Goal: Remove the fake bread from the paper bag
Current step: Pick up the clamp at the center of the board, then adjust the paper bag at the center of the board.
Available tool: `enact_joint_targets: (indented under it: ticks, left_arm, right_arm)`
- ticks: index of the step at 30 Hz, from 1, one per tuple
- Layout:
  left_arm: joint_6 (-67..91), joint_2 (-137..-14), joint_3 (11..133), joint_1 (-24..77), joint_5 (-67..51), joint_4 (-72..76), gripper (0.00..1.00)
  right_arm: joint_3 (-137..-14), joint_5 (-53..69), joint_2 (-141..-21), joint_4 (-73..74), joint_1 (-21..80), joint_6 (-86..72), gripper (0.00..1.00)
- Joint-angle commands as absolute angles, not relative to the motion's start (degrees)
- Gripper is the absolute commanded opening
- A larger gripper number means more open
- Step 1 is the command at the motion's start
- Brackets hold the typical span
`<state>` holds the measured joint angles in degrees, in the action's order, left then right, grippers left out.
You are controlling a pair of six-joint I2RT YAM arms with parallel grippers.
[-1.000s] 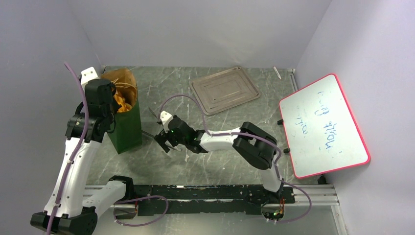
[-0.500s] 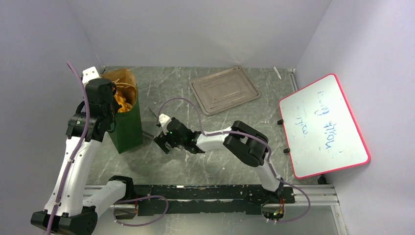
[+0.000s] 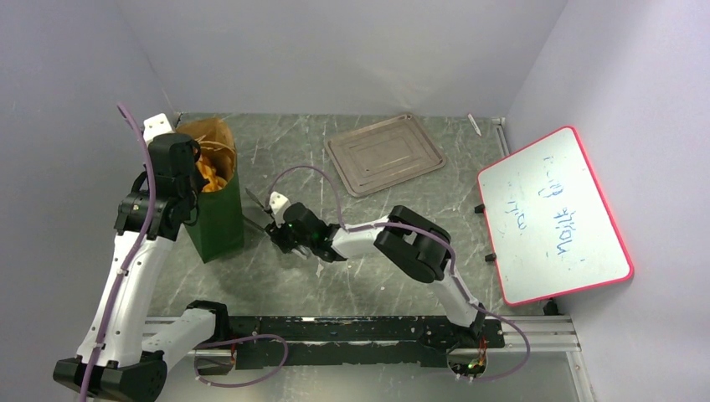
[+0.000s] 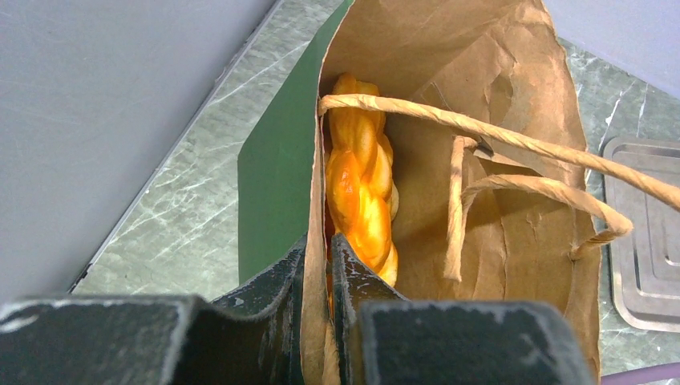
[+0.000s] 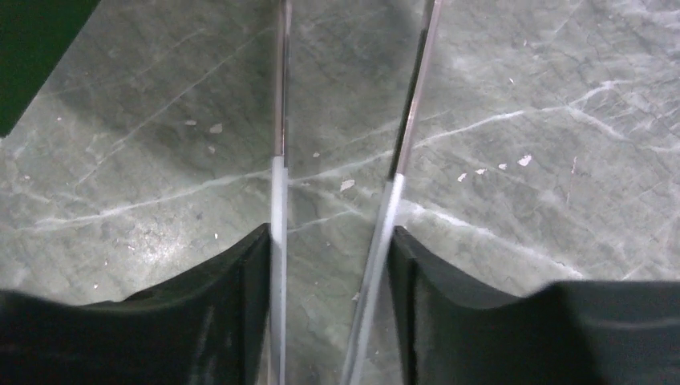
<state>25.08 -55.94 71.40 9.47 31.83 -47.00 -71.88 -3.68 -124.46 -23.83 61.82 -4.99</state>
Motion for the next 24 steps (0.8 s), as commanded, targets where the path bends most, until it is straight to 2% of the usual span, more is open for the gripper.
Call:
enact_joint_targets:
  ticks: [1, 3, 7, 16, 24]
  left_arm:
    - [24.93, -55.63, 71.07, 9.58, 31.84, -43.02, 0.07]
    - [25.19, -55.61, 70.57, 9.58, 31.58, -42.73, 0.07]
    - [25.94, -55.5, 69.29, 9.58, 31.0, -42.07, 0.07]
    - [24.96, -55.99, 67.55, 9.58, 28.99, -39.59, 0.07]
    - [21.64, -56.01, 63.05, 9.58, 19.15, -31.75, 0.07]
  right_arm:
    - [-70.12, -0.83, -127.11, -20.26, 60.5, -6.84, 0.39]
    - [-69.11, 0.32, -126.49, -20.47, 59.86, -8.35, 0.31]
    - [-66.55, 2.28, -124.22, -20.82, 58.88, -10.97, 0.25]
    - [-62.06, -2.66, -114.09, -15.18, 57.47, -14.5, 0.24]
    - [-56.33, -8.58, -103.13, -6.17, 54.84, -18.11, 0.22]
